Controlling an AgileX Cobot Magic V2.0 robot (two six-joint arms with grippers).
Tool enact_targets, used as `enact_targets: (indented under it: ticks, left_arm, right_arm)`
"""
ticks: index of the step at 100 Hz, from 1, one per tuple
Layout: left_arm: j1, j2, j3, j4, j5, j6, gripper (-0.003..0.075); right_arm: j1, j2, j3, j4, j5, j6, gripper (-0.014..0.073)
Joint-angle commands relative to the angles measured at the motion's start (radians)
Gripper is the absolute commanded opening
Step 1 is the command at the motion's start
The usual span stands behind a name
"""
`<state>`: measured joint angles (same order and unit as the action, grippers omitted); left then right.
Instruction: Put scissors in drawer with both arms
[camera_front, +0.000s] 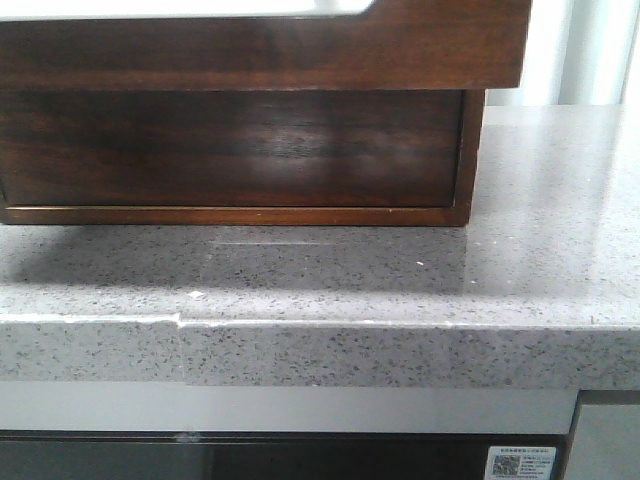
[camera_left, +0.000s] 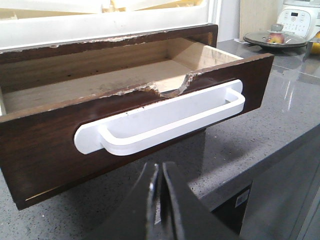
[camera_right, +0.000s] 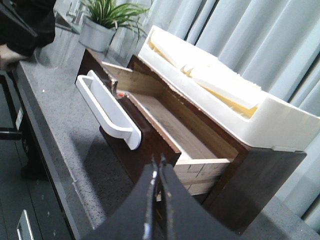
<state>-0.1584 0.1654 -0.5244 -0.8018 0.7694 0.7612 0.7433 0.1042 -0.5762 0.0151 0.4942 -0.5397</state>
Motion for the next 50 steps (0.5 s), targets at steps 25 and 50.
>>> enact_targets:
  ticks: [25, 50]
  left_arm:
    - [-0.005, 0.011, -0.031, -0.045, -0.063, -0.002, -0.0019]
    - [0.005, 0.005, -0.023, -0.035, -0.063, -0.002, -0.0019]
  right_arm:
    - [-0.004, 0.011, -0.021, 0.005, -0.074, 0.001, -0.0007]
    - [-0.004, 0.011, -0.021, 0.005, -0.074, 0.001, -0.0007]
